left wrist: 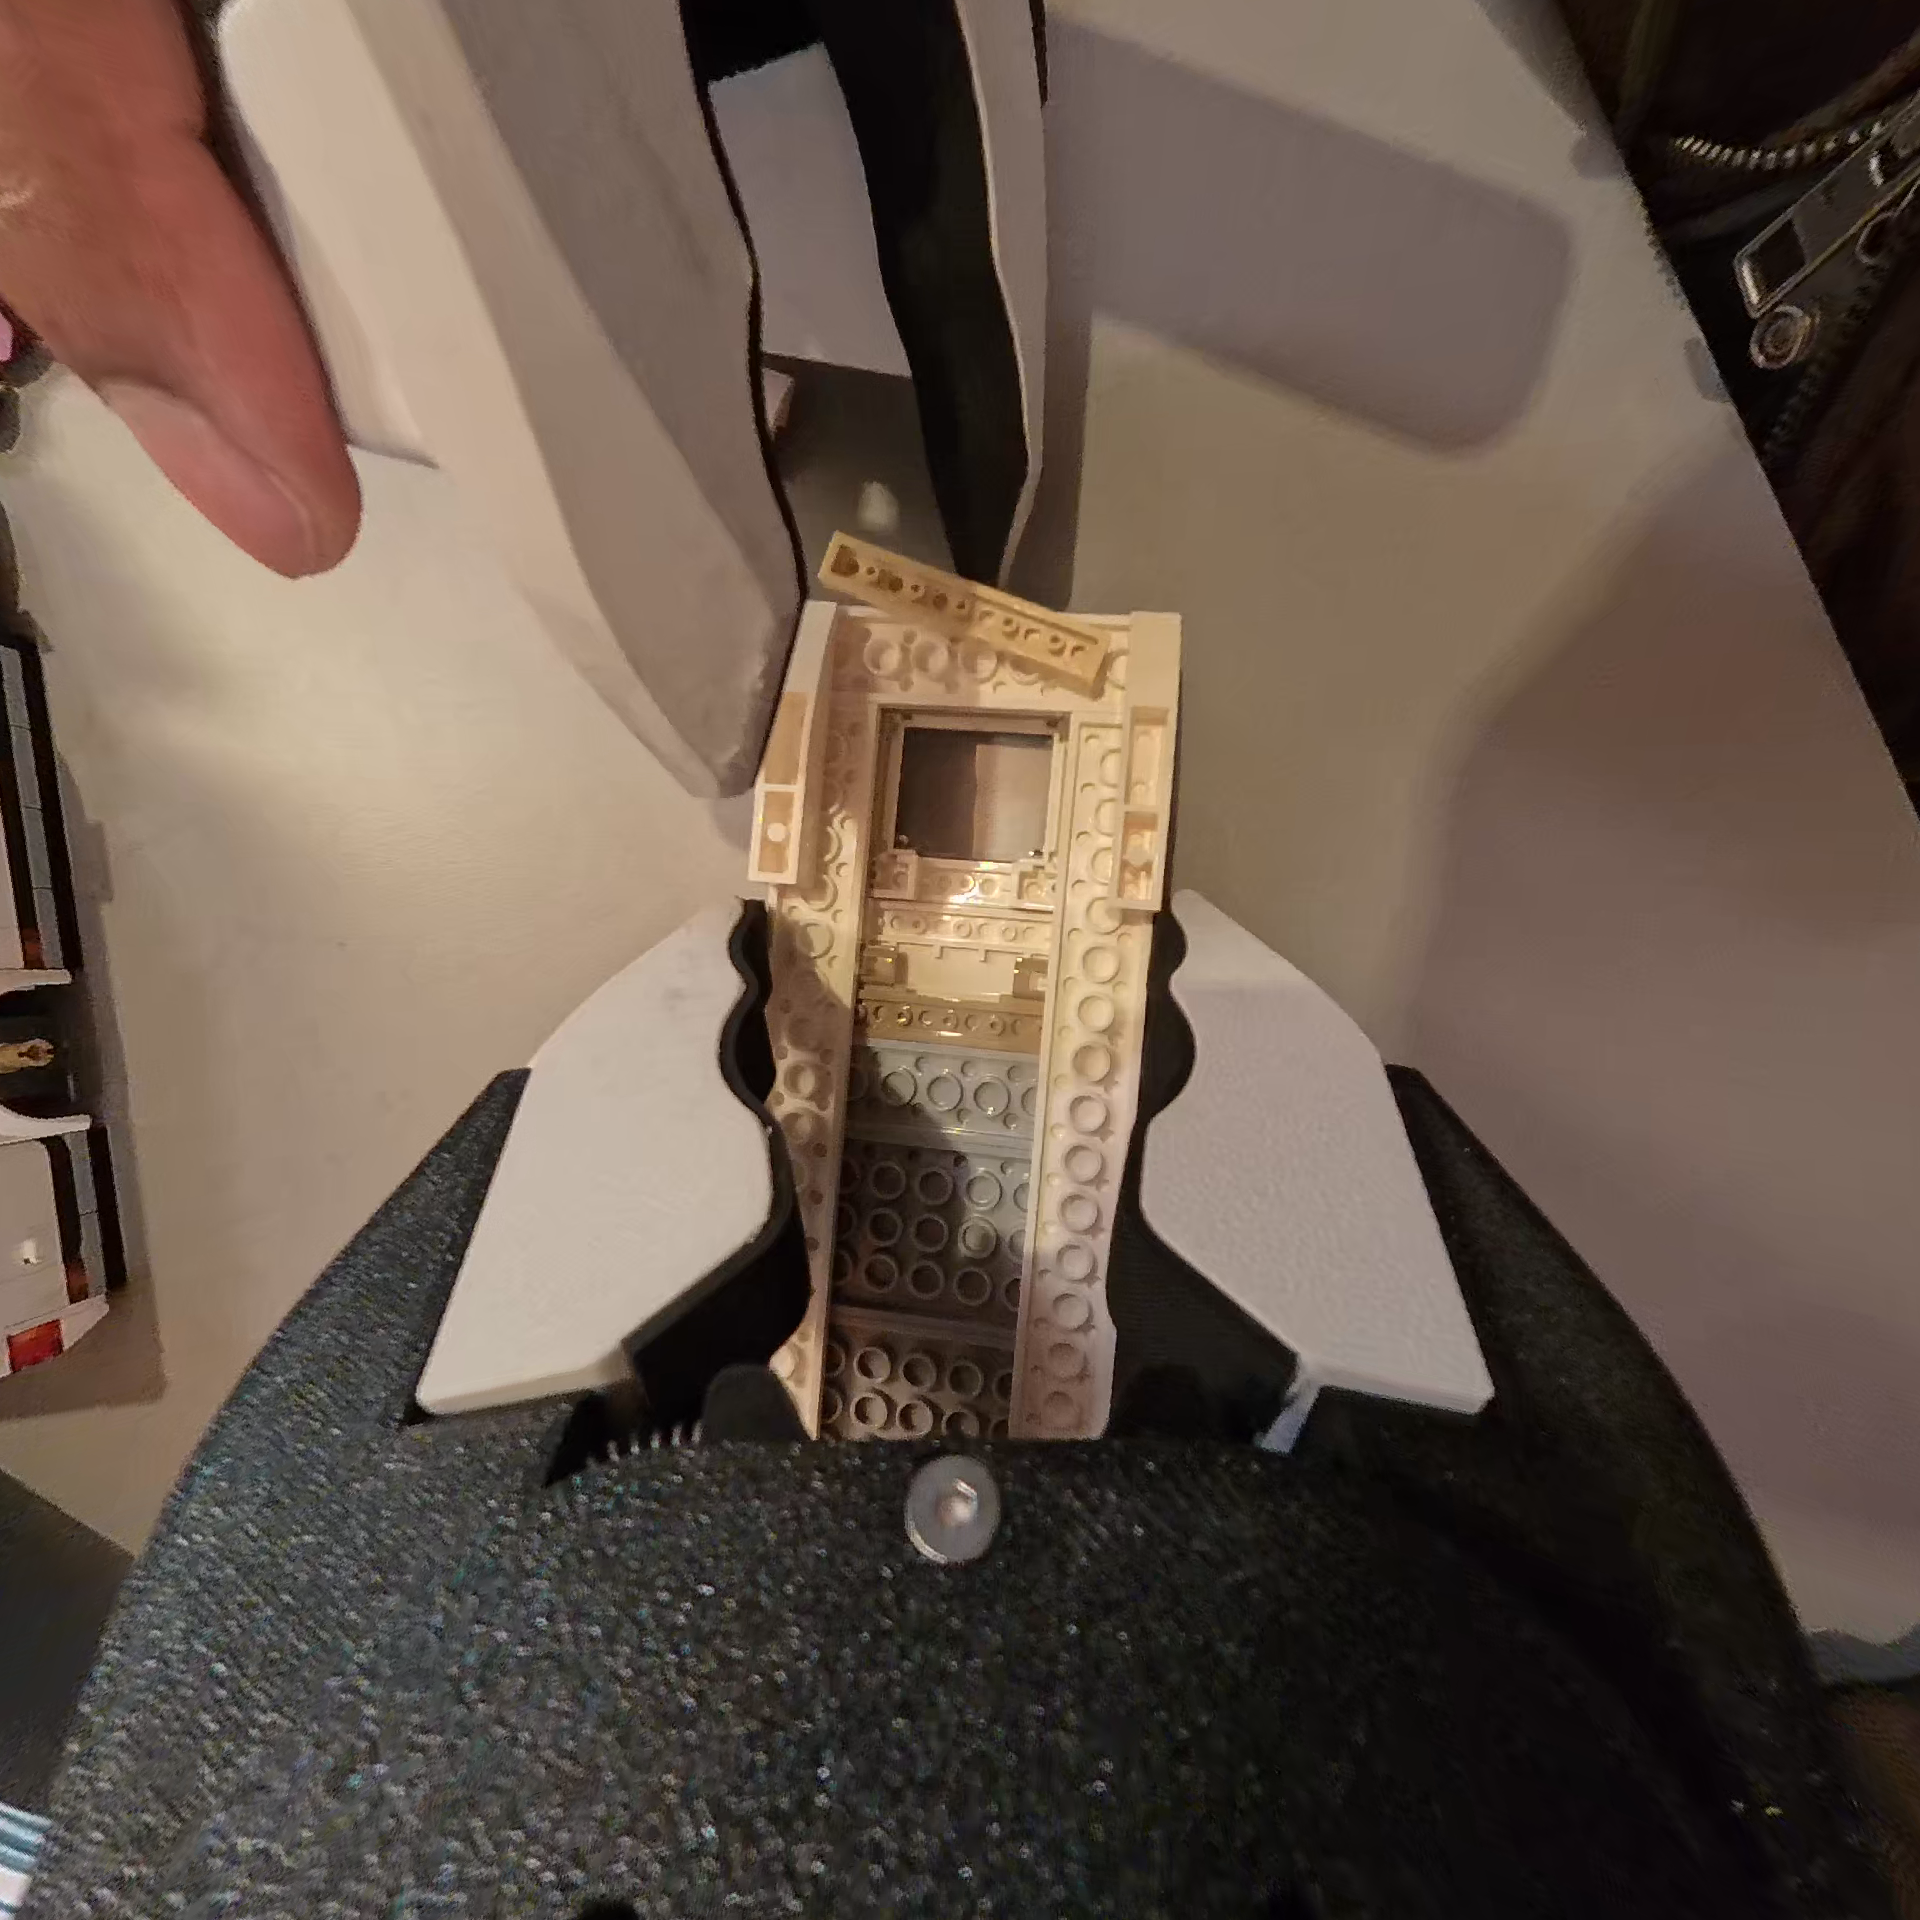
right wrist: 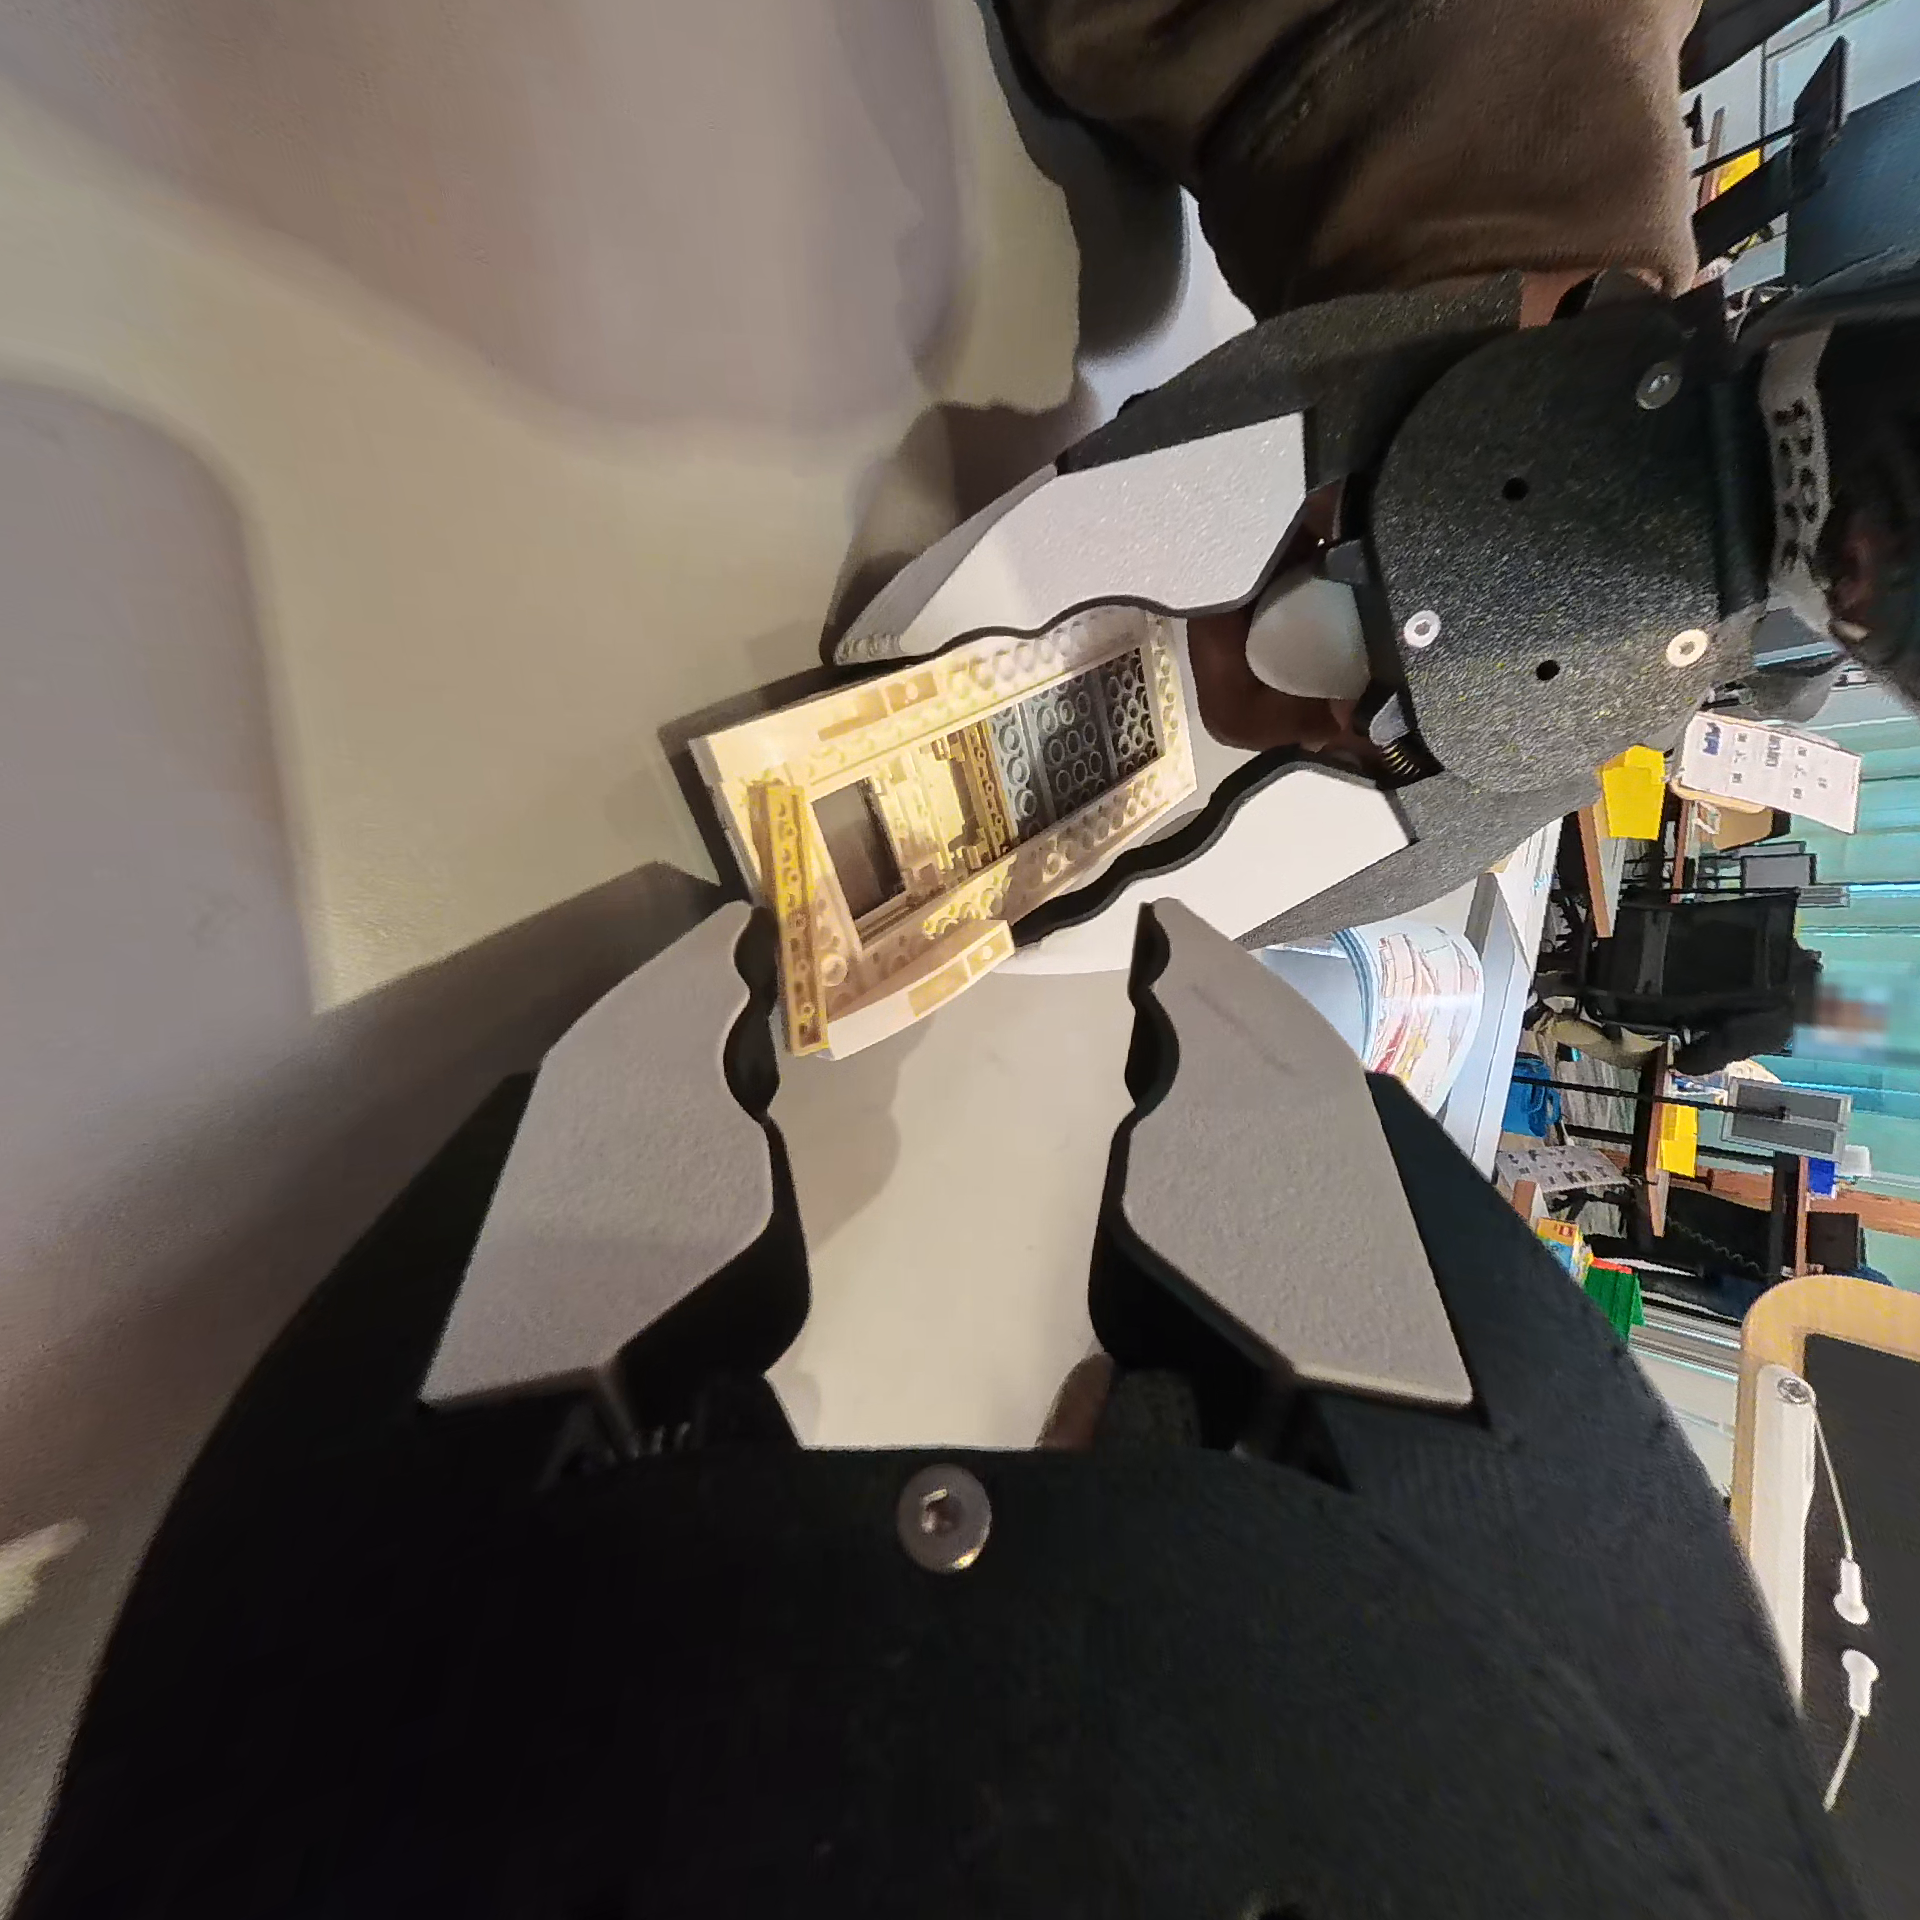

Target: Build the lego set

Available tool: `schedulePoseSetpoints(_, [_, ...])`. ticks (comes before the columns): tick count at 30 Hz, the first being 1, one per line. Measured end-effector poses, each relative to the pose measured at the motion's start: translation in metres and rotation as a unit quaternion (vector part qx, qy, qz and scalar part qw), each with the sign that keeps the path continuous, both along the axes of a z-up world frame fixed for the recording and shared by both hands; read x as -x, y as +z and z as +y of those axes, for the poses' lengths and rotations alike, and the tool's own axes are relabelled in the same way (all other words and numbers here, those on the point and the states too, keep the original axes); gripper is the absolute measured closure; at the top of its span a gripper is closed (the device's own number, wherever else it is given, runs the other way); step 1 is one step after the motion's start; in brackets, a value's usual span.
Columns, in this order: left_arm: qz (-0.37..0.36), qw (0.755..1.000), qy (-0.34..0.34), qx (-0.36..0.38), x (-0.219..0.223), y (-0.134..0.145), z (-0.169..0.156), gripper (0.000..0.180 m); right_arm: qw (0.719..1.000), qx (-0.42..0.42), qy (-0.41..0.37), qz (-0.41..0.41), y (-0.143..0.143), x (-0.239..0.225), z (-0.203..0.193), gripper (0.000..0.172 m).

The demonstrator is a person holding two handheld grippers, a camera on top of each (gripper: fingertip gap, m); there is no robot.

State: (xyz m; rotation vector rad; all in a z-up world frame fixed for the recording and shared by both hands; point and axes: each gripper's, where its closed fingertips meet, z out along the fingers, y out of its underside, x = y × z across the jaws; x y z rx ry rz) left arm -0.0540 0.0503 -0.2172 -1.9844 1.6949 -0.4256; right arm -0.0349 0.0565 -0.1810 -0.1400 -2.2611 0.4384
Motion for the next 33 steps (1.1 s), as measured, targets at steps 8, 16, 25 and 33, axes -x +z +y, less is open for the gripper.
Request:
schedulePoseSetpoints(8, [-0.002,1.000,0.000,-0.001,0.001,0.001,-0.001,0.110,1.000,-0.003,-0.008,0.000,0.005,-0.003,0.006,0.106])
schedulePoseSetpoints(16, [-0.003,1.000,0.000,-0.002,0.001,0.001,-0.001,0.110,1.000,0.003,-0.018,0.013,0.008,0.000,0.011,0.108])
schedulePoseSetpoints(25, [-0.004,1.000,0.000,-0.001,0.001,0.001,-0.002,0.110,0.999,0.003,-0.026,0.020,0.011,-0.001,0.017,0.109])
schedulePoseSetpoints(33, [0.002,1.000,0.014,0.000,0.010,-0.001,-0.001,0.110,0.995,0.031,-0.021,-0.095,-0.018,-0.022,0.014,0.125])
